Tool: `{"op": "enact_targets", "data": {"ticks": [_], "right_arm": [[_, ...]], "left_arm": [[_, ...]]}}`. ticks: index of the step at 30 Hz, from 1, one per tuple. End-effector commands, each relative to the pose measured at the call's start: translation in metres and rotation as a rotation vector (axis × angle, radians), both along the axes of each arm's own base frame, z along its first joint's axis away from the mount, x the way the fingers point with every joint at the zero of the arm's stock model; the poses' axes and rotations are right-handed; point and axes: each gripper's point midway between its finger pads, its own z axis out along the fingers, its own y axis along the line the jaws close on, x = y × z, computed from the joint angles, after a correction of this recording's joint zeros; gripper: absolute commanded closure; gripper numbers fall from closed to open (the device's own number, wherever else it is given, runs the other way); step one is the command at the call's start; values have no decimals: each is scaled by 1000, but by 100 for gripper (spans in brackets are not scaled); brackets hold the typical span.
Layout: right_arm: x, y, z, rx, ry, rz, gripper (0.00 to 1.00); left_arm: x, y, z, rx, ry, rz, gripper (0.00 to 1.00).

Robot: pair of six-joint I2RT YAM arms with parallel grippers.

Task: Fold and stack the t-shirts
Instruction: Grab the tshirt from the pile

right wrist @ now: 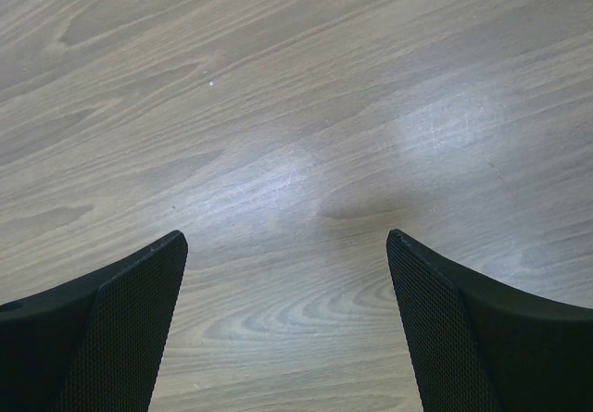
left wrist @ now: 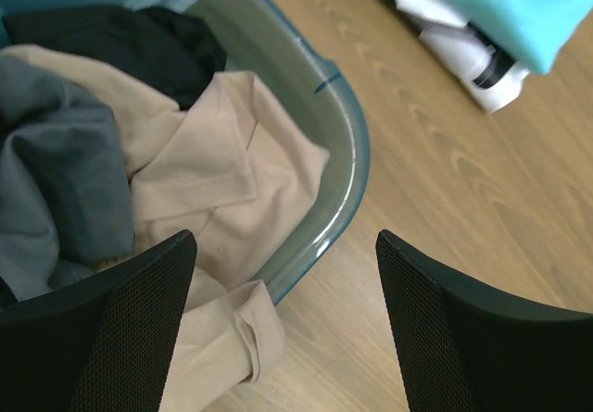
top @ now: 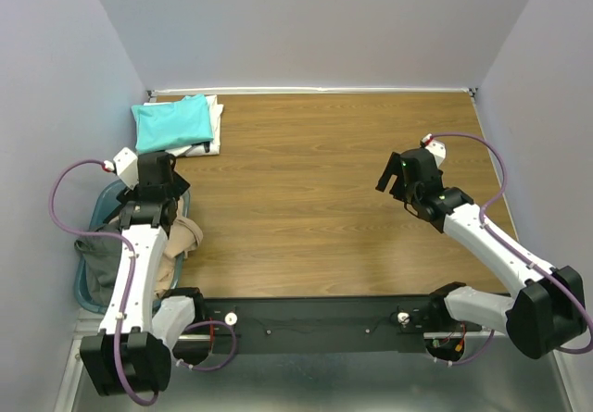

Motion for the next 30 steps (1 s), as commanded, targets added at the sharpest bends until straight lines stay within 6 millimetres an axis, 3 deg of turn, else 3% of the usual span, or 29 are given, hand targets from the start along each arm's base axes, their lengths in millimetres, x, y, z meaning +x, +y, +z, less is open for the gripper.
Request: {"op": "enact_targets", "data": {"ticks": [1,4,11,17,22,28,30], "right_arm": [[-4,-13,-7,-22,8,-56,6],[-7,-15,-9,-20,4,-71,6],[-13,-23,-8,-20,-17,-104,5],[-12,-23,-12,-25,-5,-107,5],[-12,-20,-15,-20,6,-95,5],[-12,-20,-17,-22,6,-88,5],[-10,-18,-17,-20,5,-79,5]], "left_arm": [[-4,-1,-16,-48,63,53,14],[1,-9,-27,-99,78,34,16],[-13,-22,-61,-207,148,52,20],[-25,-28,-71,-269,139,104,24],[-38,-9,-61,-236,92,255,26],[-63,32,-37,-112,65,463,25],[-73,47,-31,-69,66,542,12]]}}
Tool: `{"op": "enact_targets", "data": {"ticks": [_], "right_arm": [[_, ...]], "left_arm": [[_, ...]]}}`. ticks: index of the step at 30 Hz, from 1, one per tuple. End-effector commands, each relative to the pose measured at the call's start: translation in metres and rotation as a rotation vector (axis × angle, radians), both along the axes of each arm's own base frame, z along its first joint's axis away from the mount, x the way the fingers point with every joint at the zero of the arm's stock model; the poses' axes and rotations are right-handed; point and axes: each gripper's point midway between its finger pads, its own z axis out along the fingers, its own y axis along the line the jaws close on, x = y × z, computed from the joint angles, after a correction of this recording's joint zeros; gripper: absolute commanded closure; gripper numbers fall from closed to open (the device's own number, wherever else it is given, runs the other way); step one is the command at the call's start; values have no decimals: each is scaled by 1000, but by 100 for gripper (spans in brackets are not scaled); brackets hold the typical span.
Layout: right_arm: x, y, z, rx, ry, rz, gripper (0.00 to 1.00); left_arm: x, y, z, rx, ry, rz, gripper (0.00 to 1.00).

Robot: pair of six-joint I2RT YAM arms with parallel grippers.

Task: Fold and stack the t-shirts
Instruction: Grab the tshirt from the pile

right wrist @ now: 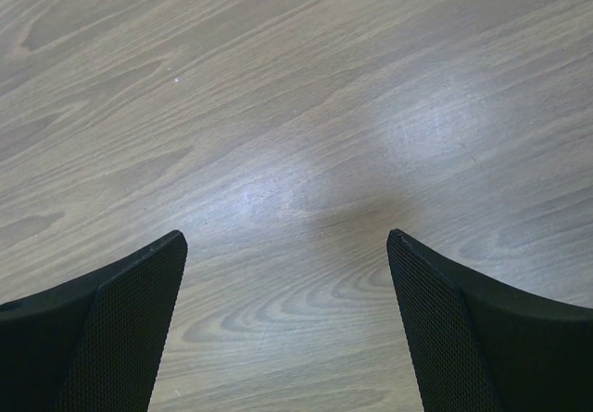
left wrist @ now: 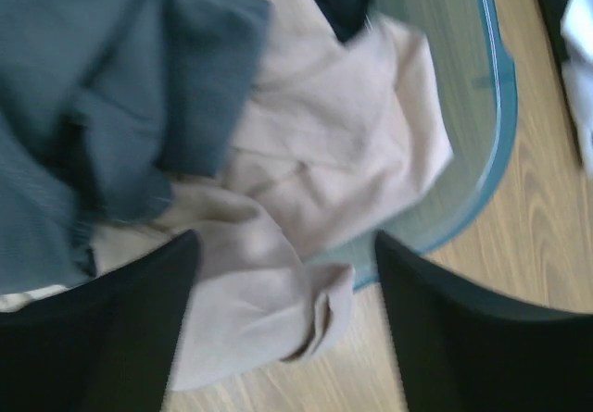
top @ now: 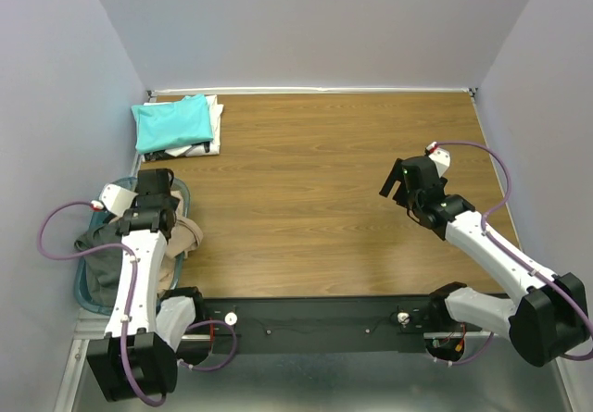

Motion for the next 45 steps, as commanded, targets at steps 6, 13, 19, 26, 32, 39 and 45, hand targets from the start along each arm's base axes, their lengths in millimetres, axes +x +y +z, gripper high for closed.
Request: {"op": "enact_targets", "data": {"ticks": [6,13,19,26,32,39,45], "right_arm": [[9,0,-5,-16,7,4,5],[12,6,-6,-8,6,32,5],[19,11,2,-38,1,83,5],[26,15,9,-34,-10,100,5],[20,16,7,-18,-8,108,5],[16,12,9,-26,-20,110,5],[24,16,20,-35,-39,124,5]], "left_arm": [[-37,71,28,160,56,301,6],[-50,101,41,205,53,496,2],[-56,102,7,118,60,546,3],[-62,88,-28,34,68,546,7],[-51,85,-40,8,45,502,77],[-10,81,20,-16,-165,371,100],[24,70,86,-74,-421,303,100]]}}
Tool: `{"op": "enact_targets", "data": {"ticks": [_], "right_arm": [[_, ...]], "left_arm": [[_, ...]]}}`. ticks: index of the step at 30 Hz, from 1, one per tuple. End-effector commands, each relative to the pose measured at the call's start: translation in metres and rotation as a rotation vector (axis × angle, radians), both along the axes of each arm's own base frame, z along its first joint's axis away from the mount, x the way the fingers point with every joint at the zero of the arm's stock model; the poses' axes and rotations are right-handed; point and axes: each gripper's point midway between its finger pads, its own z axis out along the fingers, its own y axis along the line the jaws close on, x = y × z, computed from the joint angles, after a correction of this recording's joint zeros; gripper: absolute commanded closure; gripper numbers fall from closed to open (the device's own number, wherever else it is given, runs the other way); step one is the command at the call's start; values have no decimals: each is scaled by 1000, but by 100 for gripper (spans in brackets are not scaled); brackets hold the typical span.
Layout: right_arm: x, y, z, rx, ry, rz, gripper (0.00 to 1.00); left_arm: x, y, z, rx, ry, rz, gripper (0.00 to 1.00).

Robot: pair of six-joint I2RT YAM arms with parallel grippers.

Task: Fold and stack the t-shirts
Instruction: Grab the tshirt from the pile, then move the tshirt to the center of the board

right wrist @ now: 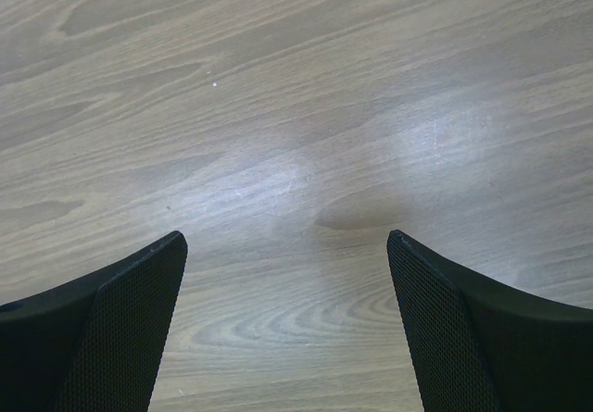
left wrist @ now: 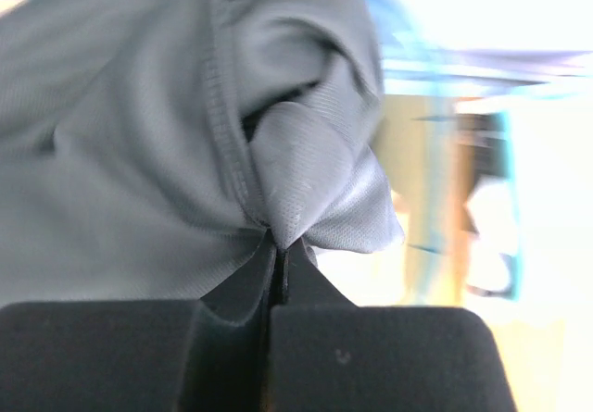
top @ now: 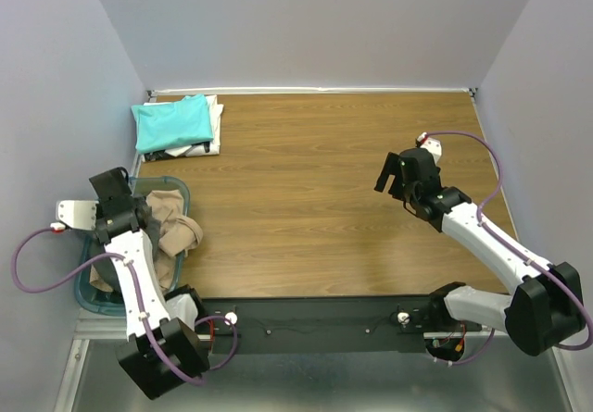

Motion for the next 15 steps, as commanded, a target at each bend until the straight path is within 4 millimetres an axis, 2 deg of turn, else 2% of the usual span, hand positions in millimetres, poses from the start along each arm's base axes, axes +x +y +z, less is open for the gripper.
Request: {"op": "enact_targets", "data": {"ticks": [1,5,6,8,9,11,12,13,14,15], "right_arm": [[9,1,11,-7,-26,14,5],[15,3,14,-16,-27,22,5],[15,4,13,-16,-22,22,5],[17,4,13,-12,-23,20,5],[17,4,14,-11,-23,19,5],[16,5,14,-9,-25,20,5],[16,5,14,-9,-25,20,5],[16,4,15,-7,-28,17,5],[16,4,15,-10,-30,16,5],[15,3,16,-10,-32,15,5]], "left_arm": [[40,-12,69,12,-291,-89,100],[63,-27,116,52,-416,-195,100],[69,-31,136,82,-450,-221,100],[76,-38,156,108,-485,-257,100],[79,-40,179,142,-533,-266,100],[94,-61,201,178,-581,-368,100],[102,-73,228,239,-644,-449,100],[111,-92,238,250,-673,-531,100],[121,-108,258,273,-741,-598,100],[126,-120,265,293,-755,-655,100]]}}
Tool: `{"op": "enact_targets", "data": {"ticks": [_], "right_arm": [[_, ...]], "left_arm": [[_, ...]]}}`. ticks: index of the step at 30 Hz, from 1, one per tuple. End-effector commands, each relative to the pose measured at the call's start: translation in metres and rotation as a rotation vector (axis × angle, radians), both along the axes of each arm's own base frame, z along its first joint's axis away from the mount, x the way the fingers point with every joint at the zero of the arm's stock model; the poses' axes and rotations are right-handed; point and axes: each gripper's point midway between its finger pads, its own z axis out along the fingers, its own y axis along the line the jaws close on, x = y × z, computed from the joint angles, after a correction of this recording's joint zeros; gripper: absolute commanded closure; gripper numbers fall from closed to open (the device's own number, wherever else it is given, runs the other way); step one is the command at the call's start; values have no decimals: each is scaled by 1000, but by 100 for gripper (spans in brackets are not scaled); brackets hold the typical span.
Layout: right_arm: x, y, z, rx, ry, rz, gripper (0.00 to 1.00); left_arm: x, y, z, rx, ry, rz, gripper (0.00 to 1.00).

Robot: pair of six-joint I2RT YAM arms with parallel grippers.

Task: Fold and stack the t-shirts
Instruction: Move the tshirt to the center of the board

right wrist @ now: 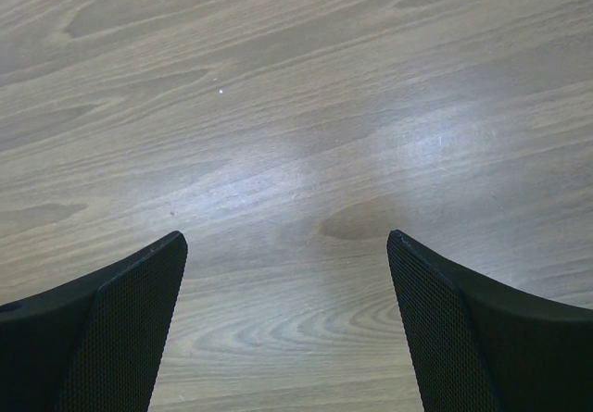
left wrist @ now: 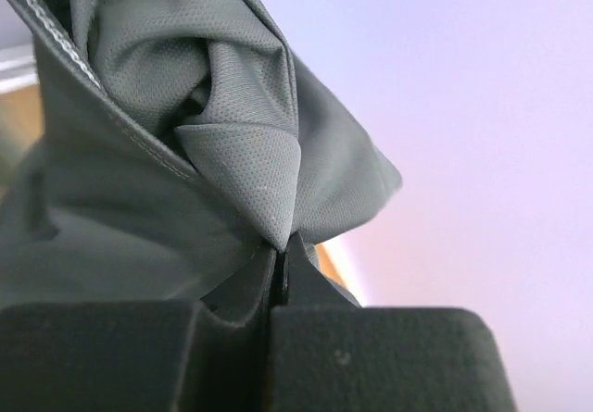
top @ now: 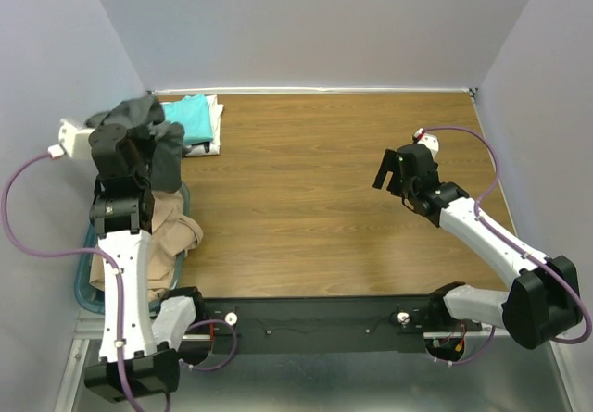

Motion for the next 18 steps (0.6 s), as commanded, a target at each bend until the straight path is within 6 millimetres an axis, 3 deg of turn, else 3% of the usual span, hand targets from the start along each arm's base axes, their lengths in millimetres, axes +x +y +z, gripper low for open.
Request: {"op": "enact_targets", "data": {"ticks": [1,2,3,5,6,7,8,9,12,13,14,17,18], "right_arm": [[7,-1,15,7,-40,-5,5],[7,-2,15,5,-42,-7,5],[7,-2,18,6,-51,-9,5],[8,-5,23,-1,-66,-21,5],[8,-6,25,-1,-74,-22,5],[8,-8,30,-6,-88,-30,5],[9,-9,33,-5,-96,-36,5],[9,-10,34,-10,-101,-39,5],[8,-13,37,-15,-112,-54,5],[7,-15,37,-15,-115,-60,5],[6,-16,37,-13,-117,-63,5],[1,-17,36,-5,-120,-68,5],[-3,-19,32,-3,-117,-70,5]], "left_arm": [[30,-50,72,149,-219,-226,100],[35,-73,78,157,-236,-298,100],[37,-90,97,177,-284,-359,100],[52,-126,101,214,-278,-476,100],[50,-144,125,240,-338,-537,100],[59,-159,125,295,-328,-587,100],[52,-189,145,315,-379,-665,100],[52,-200,148,331,-383,-692,100],[59,-231,129,310,-349,-799,100],[62,-237,117,296,-325,-825,92],[63,-245,94,278,-281,-870,78],[60,-250,50,248,-180,-906,41],[57,-248,17,243,-90,-912,29]]}}
